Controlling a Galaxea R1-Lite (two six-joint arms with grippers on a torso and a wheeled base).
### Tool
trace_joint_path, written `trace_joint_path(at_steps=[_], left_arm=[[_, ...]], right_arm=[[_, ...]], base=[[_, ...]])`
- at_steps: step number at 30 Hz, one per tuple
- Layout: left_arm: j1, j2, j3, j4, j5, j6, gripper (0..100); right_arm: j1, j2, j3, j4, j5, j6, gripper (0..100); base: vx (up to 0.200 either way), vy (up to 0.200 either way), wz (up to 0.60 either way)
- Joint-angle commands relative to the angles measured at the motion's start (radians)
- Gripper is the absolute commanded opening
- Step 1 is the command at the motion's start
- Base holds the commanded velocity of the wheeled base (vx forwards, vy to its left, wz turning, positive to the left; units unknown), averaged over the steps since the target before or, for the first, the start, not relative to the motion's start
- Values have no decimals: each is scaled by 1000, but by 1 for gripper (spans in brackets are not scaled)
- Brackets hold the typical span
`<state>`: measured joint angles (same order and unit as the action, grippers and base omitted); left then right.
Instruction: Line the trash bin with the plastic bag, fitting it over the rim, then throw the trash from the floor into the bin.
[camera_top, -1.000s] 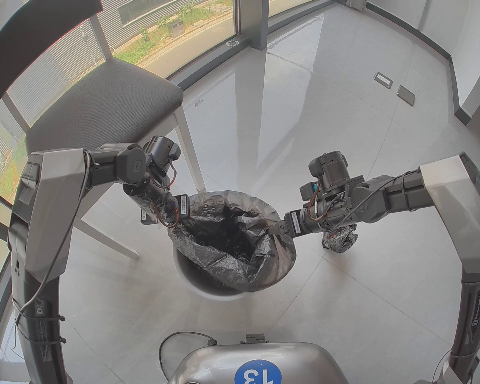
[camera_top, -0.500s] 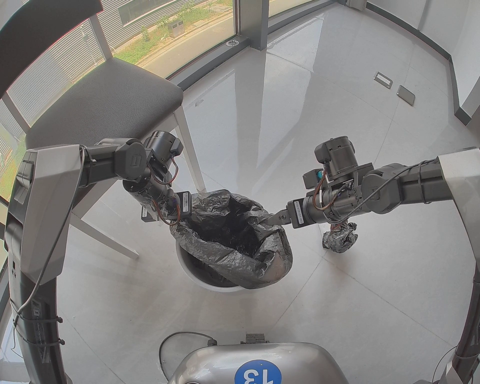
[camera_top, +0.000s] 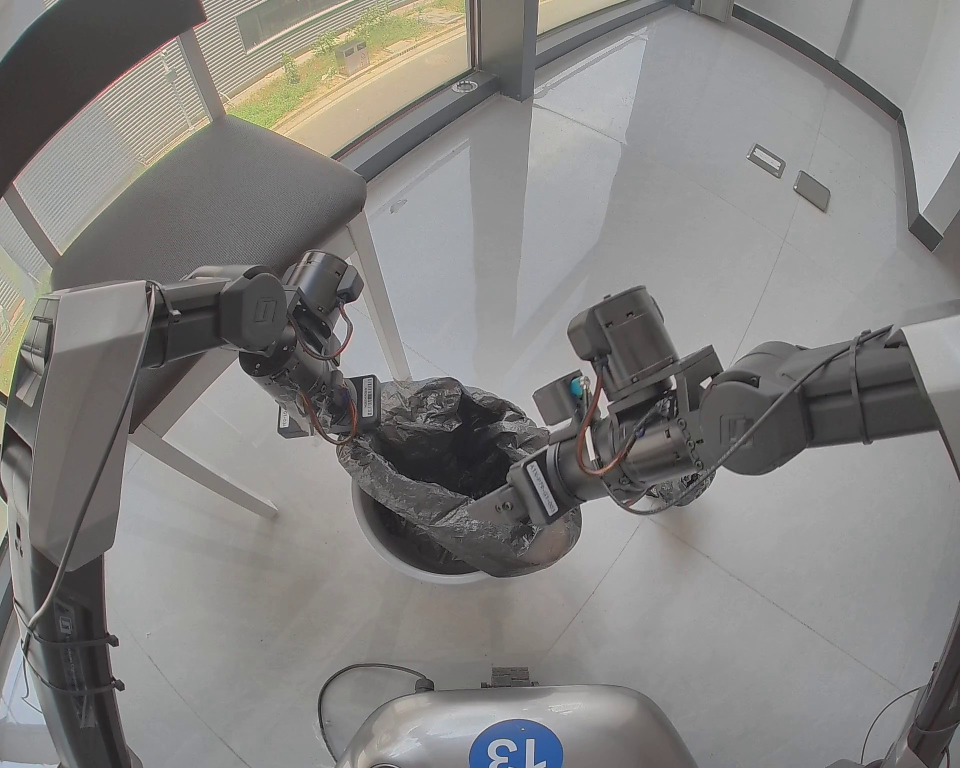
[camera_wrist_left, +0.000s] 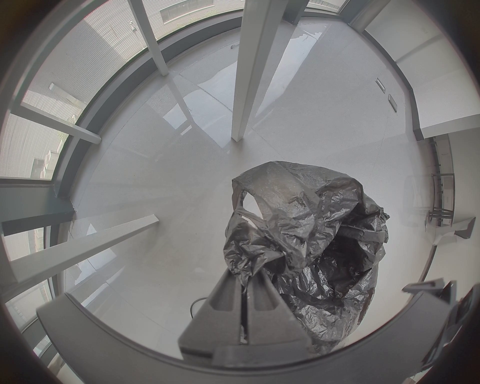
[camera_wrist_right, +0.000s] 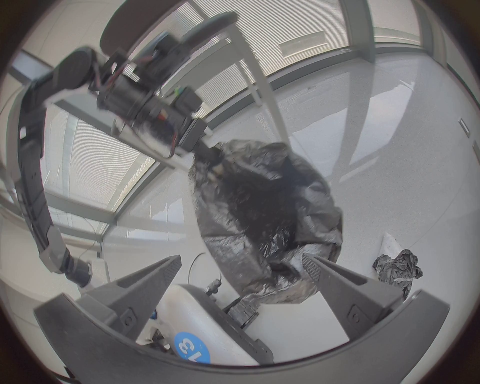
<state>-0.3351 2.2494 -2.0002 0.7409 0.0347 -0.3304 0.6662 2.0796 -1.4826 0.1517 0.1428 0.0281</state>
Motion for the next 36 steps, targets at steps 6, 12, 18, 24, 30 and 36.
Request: trace_joint_path(at_steps=[6,12,18,24,30,36], left_arm=[[-5,-34,0,8,-2,-7,0],[-16,-34,0,8,-1,-7,0],[-24,-45,0,6,-4,-10,0],[-28,-67,0,6,-9,-12,0],[-28,-77,0,5,-9,-18,0],[-32,-82,0,5,-9,-18,0]], right_arm=[[56,10,42,-3,1,-16,100],[87,47,30,-8,1,-17,100],[104,116,-7,-8,0,-36,100],[72,157,-45,-8,0,-108,100],[56,172,-81,-6,-2,-131,100],[35,174,-165,0,-2,-135,100]], base=[[0,0,0],[0,0,0],[0,0,0],[0,0,0],[0,0,0],[0,0,0]])
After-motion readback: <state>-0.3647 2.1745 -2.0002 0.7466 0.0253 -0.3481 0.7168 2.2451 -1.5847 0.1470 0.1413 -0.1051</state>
